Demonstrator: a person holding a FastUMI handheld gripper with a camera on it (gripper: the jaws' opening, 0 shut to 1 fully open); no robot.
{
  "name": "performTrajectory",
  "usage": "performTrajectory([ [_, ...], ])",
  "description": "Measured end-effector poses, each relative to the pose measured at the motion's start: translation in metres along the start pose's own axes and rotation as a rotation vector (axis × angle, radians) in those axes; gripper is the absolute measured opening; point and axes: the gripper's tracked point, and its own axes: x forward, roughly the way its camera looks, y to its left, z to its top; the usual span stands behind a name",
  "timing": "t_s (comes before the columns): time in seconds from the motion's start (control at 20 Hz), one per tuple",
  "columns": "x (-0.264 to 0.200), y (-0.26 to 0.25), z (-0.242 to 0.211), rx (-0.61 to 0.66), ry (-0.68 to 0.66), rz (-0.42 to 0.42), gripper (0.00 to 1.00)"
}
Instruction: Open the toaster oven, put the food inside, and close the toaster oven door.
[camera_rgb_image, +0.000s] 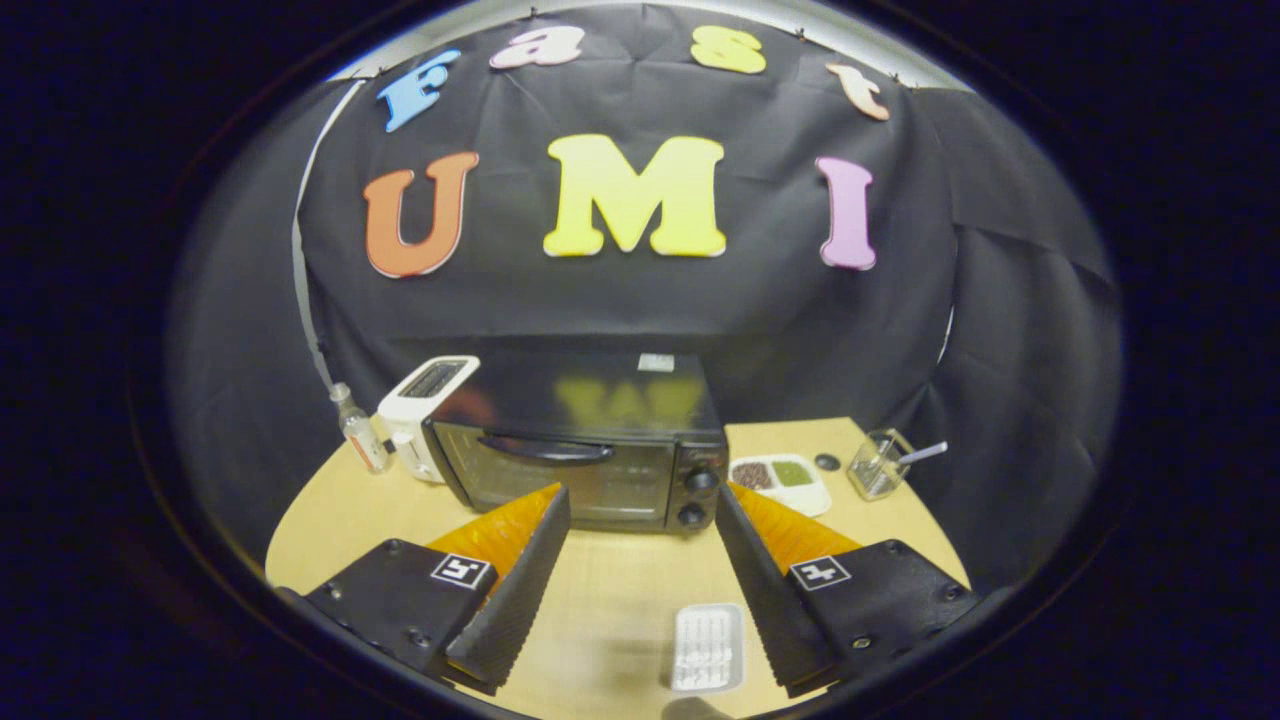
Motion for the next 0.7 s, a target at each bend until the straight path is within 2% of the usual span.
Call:
performTrajectory([
  [0.2, -0.059, -0.046, 0.067, 0.021, -0.149, -0.004, 0.95],
  [0.35, -0.099, -0.084, 0.102, 0.053, -0.232, -0.006, 1.0],
  [0.7, -0.157, -0.145, 0.117, 0.033, -0.312, -0.009, 1.0],
])
